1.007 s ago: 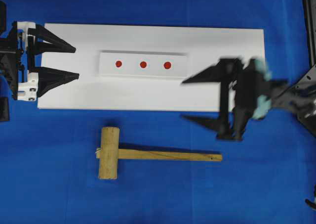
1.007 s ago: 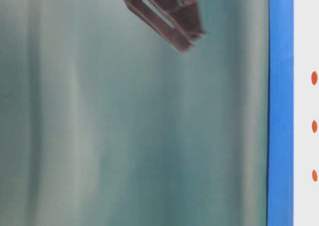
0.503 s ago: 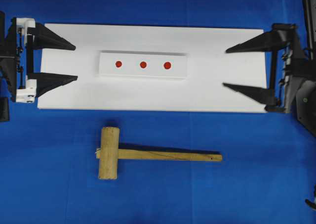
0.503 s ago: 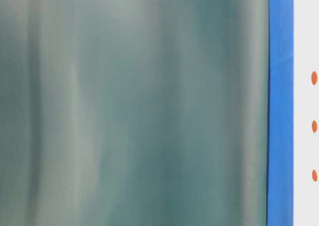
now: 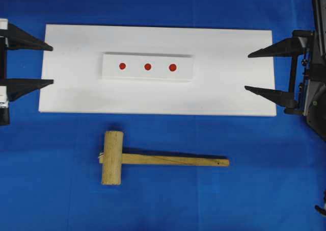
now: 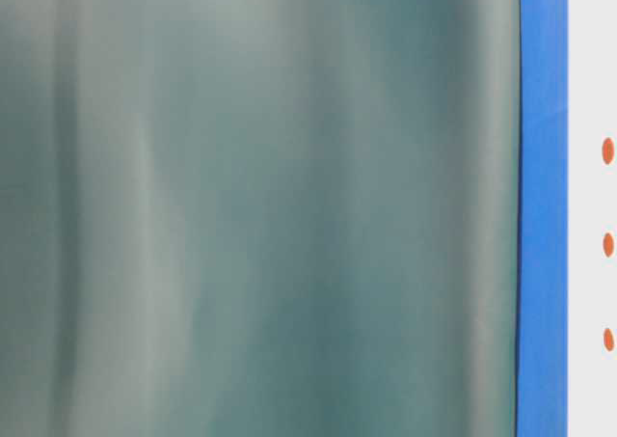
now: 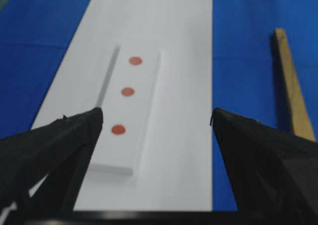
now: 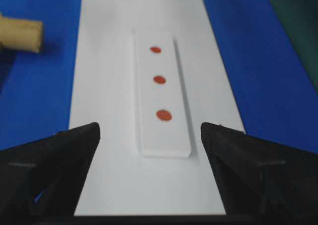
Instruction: Hit the mark with a hammer.
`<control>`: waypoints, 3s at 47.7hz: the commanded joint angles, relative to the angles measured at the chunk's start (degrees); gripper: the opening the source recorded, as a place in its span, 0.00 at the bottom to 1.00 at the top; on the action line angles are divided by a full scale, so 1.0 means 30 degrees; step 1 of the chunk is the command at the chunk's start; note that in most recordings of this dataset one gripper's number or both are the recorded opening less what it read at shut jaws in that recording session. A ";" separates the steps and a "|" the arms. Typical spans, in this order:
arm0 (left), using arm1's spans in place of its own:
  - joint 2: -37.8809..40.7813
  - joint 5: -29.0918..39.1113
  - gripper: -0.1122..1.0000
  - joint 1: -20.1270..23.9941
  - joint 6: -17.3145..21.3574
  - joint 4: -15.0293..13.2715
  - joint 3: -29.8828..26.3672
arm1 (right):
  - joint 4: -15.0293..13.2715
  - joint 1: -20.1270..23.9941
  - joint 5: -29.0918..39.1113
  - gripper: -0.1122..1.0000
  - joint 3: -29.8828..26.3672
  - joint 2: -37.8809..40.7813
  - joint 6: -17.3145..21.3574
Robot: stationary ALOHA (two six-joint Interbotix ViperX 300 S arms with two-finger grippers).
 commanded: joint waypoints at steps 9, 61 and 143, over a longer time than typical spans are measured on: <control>-0.1230 0.0176 0.90 -0.0088 0.1641 -0.0029 0.0850 | 0.0498 -0.0029 0.0000 0.84 0.0381 0.0117 0.0117; -0.1611 0.0732 0.89 -0.0732 0.1582 -0.0117 0.1582 | 0.1523 -0.0029 0.0029 0.74 0.1611 0.0146 0.0176; -0.1611 0.0762 0.89 -0.0732 0.1553 -0.0117 0.1582 | 0.1523 -0.0029 -0.0029 0.74 0.1611 0.0146 0.0176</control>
